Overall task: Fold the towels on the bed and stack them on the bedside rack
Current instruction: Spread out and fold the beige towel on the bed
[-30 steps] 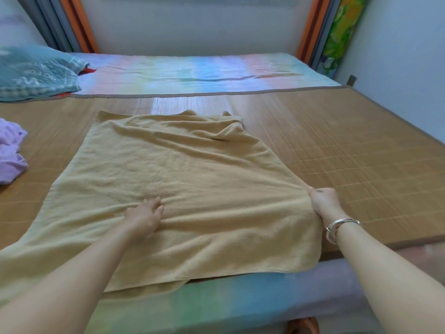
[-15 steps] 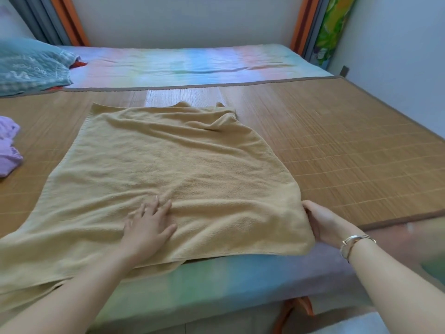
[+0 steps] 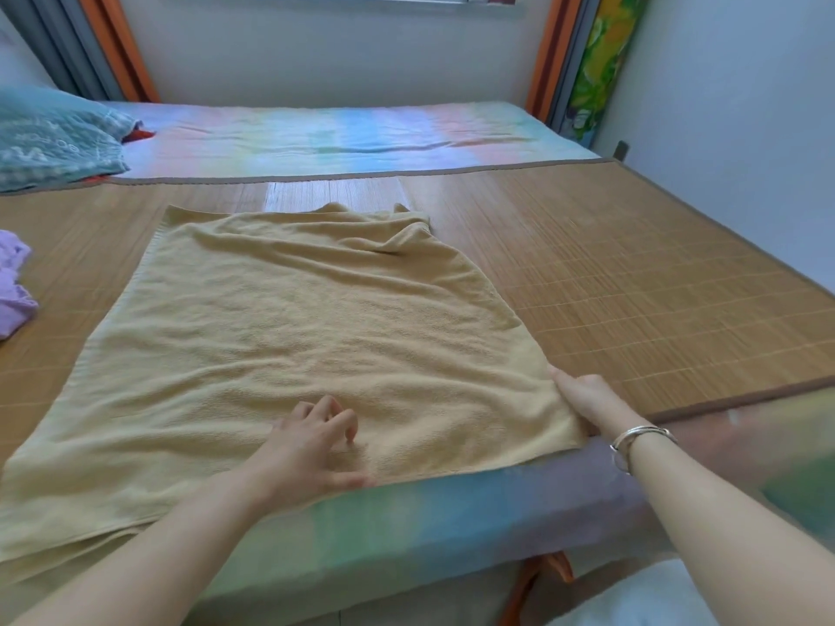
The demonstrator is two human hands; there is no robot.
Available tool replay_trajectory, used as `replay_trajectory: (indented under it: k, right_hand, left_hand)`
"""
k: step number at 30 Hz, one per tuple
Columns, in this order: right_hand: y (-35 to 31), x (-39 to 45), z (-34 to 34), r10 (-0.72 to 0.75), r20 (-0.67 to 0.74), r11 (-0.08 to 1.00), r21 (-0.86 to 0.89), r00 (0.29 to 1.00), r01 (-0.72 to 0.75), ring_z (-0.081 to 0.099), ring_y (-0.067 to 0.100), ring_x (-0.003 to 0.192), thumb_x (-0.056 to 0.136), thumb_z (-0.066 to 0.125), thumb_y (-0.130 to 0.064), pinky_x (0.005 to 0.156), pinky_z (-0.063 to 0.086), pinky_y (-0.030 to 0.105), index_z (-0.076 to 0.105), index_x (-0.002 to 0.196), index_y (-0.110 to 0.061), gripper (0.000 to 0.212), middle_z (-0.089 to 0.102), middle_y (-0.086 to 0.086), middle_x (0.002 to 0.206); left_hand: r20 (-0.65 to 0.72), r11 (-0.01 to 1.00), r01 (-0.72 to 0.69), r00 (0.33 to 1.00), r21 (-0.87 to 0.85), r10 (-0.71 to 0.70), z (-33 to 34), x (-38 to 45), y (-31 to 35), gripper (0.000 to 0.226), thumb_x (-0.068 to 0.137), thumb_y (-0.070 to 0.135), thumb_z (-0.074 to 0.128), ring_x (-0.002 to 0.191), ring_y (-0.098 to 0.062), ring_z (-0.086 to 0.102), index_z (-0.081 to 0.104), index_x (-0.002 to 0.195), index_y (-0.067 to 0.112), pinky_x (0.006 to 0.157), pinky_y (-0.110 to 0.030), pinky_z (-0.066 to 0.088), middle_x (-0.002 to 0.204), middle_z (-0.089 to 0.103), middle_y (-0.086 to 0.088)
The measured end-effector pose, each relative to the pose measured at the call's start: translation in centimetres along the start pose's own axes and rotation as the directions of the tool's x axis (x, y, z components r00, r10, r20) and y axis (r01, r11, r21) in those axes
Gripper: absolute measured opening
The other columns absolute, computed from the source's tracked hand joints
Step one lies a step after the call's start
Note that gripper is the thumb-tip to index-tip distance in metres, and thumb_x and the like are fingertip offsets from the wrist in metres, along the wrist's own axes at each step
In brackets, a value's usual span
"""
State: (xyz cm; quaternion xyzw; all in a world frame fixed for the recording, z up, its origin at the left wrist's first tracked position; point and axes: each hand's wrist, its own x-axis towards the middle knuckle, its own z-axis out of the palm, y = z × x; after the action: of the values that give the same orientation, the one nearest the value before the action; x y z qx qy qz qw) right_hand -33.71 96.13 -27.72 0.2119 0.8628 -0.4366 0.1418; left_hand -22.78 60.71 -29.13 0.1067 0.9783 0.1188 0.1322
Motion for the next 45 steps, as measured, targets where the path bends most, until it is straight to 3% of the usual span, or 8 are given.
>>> replay_trajectory:
  k: [2,7,12,19,27,39,43,45]
  right_hand:
    - [0.7,0.2,0.3,0.035,0.072,0.998,0.058,0.997,-0.039,0.063,0.028,0.095,0.082,0.055,-0.048,0.09,0.05,0.038,0.063,0.083,-0.004,0.044,0.066,0.008,0.098]
    - [1.0,-1.1,0.2,-0.152,-0.083,0.988,-0.041,0.985,0.149,0.05,0.027,0.073,0.091,0.047,-0.016,0.061,0.038,0.032,0.05,0.073,-0.006,0.021,0.05,0.011,0.071]
    - [1.4,-2.4,0.3,-0.162,-0.081,0.82,-0.566,0.983,0.089,0.059,0.034,0.107,0.1,0.032,-0.037,0.076,0.038,0.033,0.059,0.108,-0.002,0.045,0.064,0.019,0.114]
    - [-1.1,-2.0,1.6,-0.374,-0.119,0.601,-0.786,0.92,0.143,0.043,0.031,0.123,0.09,0.047,-0.019,0.095,0.04,0.042,0.034,0.131,-0.01,0.044,0.044,0.013,0.132]
    - [-9.5,3.6,6.3,-0.466,-0.009,0.68,-0.643,0.885,0.351,0.041,0.032,0.121,0.09,0.044,-0.016,0.099,0.038,0.043,0.039,0.13,-0.011,0.041,0.042,0.014,0.132]
    - [-20.3,19.6,9.8,-0.533,-0.147,0.826,-0.301,0.833,0.476,0.054,0.034,0.107,0.096,0.04,-0.012,0.085,0.041,0.035,0.061,0.104,-0.007,0.023,0.061,0.017,0.112]
    - [-22.5,24.6,10.4,-0.422,-0.018,0.89,-0.198,0.906,0.41,0.059,0.022,0.073,0.089,0.054,-0.012,0.063,0.04,0.025,0.071,0.086,-0.009,0.017,0.071,0.012,0.092]
    - [-23.6,25.4,10.7,-0.281,0.151,0.945,-0.129,0.948,0.301,0.046,0.014,0.048,0.083,0.067,-0.034,0.047,0.035,0.02,0.072,0.09,-0.001,0.034,0.062,0.005,0.065]
  left_hand:
    - [-0.003,0.996,-0.055,0.998,0.075,0.056,0.2,-0.1,0.1,0.05,0.065,0.079,0.05,0.101,-0.01,0.033,0.04,0.093,0.039,0.096,-0.035,0.033,0.104,0.037,0.018]
    - [-0.066,0.988,-0.156,0.986,-0.01,0.155,0.3,-0.1,1.0,0.014,0.082,0.039,0.053,0.088,-0.01,0.046,0.044,0.081,0.029,0.082,-0.027,0.037,0.087,0.051,0.015]
    - [0.052,0.982,-0.115,0.991,-0.153,0.124,-0.6,0.0,1.0,0.018,0.076,0.039,0.056,0.074,-0.008,0.055,0.043,0.068,0.031,0.07,-0.031,0.046,0.073,0.055,0.014]
    - [0.015,0.956,0.023,1.0,-0.294,-0.02,-2.0,1.1,1.4,0.04,0.091,0.056,0.047,0.06,-0.005,0.051,0.064,0.078,0.022,0.06,-0.027,0.042,0.071,0.063,0.007]
    - [-0.208,0.929,0.154,0.95,-0.338,-0.233,-5.9,7.6,-2.2,0.016,0.094,0.033,0.052,0.109,-0.012,0.052,0.061,0.107,0.027,0.089,-0.032,0.045,0.114,0.054,0.01]
    - [-0.267,0.899,0.192,0.912,-0.394,-0.312,-9.7,26.5,-8.6,0.03,0.094,0.018,0.049,0.124,-0.02,0.046,0.059,0.122,0.013,0.104,-0.028,0.034,0.131,0.053,-0.003]
    - [-0.315,0.907,0.194,0.893,-0.374,-0.321,-9.6,33.2,-10.1,0.033,0.093,0.022,0.05,0.125,-0.023,0.045,0.057,0.124,0.013,0.107,-0.037,0.035,0.132,0.051,-0.004]
    - [-0.328,0.899,0.217,0.877,-0.379,-0.35,-9.1,35.0,-10.8,0.038,0.094,0.029,0.05,0.131,-0.023,0.041,0.053,0.128,0.014,0.11,-0.04,0.032,0.138,0.047,-0.004]
